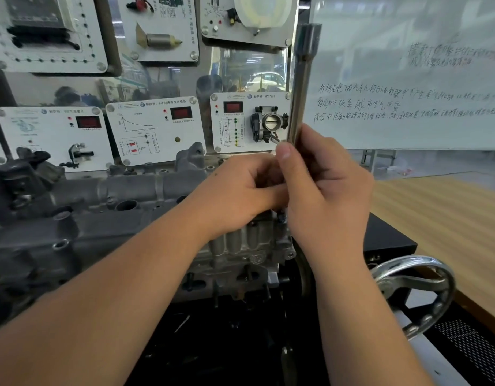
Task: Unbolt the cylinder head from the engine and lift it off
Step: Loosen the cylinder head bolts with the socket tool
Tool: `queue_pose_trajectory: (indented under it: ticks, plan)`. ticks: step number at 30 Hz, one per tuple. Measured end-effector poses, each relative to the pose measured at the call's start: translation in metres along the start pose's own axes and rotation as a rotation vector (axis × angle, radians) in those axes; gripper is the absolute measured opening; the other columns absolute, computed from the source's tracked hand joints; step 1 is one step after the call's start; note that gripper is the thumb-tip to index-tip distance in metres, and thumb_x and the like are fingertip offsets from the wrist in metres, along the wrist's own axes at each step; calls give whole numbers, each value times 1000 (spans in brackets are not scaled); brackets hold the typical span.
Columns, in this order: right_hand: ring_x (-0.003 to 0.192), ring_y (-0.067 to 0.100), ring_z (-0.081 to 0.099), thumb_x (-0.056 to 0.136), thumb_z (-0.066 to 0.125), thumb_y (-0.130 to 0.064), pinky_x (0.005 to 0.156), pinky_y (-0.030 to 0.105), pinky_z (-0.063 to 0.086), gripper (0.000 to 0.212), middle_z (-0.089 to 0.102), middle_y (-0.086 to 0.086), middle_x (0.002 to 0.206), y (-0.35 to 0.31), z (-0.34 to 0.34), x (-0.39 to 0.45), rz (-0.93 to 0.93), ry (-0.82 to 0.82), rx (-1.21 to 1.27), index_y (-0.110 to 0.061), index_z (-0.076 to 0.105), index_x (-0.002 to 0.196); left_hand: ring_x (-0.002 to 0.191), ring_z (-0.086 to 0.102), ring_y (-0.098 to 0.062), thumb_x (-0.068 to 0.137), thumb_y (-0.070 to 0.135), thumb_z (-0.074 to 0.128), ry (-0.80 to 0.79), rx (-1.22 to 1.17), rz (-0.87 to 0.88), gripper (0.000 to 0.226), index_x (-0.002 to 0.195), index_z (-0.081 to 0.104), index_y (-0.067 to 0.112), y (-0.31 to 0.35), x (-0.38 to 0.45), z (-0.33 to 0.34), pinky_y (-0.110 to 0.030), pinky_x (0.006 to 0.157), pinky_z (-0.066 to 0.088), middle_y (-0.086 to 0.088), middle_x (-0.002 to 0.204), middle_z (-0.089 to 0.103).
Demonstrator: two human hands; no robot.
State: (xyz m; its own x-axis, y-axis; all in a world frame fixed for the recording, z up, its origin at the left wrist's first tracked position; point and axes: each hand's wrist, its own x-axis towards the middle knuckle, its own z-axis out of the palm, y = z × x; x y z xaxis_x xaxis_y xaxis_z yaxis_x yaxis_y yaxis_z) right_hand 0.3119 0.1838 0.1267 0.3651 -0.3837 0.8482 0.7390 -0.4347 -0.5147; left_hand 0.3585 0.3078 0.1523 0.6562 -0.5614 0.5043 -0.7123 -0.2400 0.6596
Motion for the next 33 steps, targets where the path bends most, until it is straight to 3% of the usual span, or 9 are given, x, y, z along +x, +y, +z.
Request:
queue_pose_trajectory:
  ticks: [5, 8, 10, 12, 14, 18, 24, 28, 33]
  plan:
    - [106, 4, 69, 102, 54, -19, 93, 35, 58, 41, 75, -5, 112, -3, 1, 0, 58, -17, 68, -16, 55, 143, 98, 68, -43, 96, 20, 68, -26, -12, -45, 20, 103, 73, 2, 0, 1, 0, -57, 88, 54, -22, 98, 74]
    - [102, 10, 70, 98, 61, -26, 90, 41, 58, 39, 74, -5, 109, -5, 2, 1, 63, -23, 70, -13, 62, 135, 85, 72, -27, 92, 20, 72, 13, 43, -12, 12, 96, 74, 9, 0, 1, 1, -44, 80, 56, -7, 86, 76]
    - [96, 8, 68, 94, 67, -28, 87, 34, 57, 38, 72, -3, 103, -4, 2, 1, 50, -8, 50, -11, 68, 127, 82, 69, -27, 89, 21, 74, 23, 79, -3, 11, 92, 72, 10, -1, 1, 1, -43, 75, 57, -7, 83, 73]
    - [90, -1, 63, 94, 67, -24, 82, 17, 50, 33, 69, -4, 96, -2, 1, 0, 23, 29, -2, -10, 72, 122, 87, 69, -33, 90, 22, 74, 30, 67, -5, 17, 97, 71, 7, -1, 1, 2, -50, 79, 56, -13, 89, 74]
    - [88, -2, 62, 96, 63, -22, 79, 13, 46, 30, 69, -6, 93, -2, 0, 0, 10, 23, -37, -8, 71, 122, 92, 69, -38, 94, 27, 71, 28, 5, -20, 22, 99, 72, 5, 0, 0, 1, -56, 84, 55, -16, 93, 75]
    - [102, 7, 70, 101, 56, -22, 86, 39, 59, 40, 75, -6, 108, -3, -1, 1, 39, 7, 28, -28, 53, 140, 93, 67, -49, 97, 25, 67, -21, -43, -55, 22, 100, 73, 4, 1, -1, 0, -65, 88, 52, -26, 96, 72]
    - [99, 10, 71, 93, 68, -31, 88, 38, 59, 48, 75, -6, 109, -2, 0, 3, 121, -44, 46, -17, 62, 138, 91, 73, -19, 94, 22, 70, -5, 35, -33, 12, 104, 73, 18, -2, 3, 1, -44, 86, 57, -2, 95, 77]
    - [99, 8, 72, 90, 71, -24, 89, 38, 59, 39, 76, -5, 107, 0, 0, 1, 115, 15, 50, -16, 70, 128, 99, 73, -27, 93, 22, 71, 10, -15, -28, 25, 115, 70, 9, -1, 1, 2, -52, 91, 57, -9, 104, 76]
    - [91, 2, 71, 96, 60, -24, 83, 31, 60, 44, 75, -17, 99, 2, -2, 2, 68, 4, 9, -23, 57, 141, 96, 74, -27, 99, 23, 63, -20, -91, -57, 16, 105, 73, 11, -1, 0, -1, -53, 93, 56, -8, 98, 78]
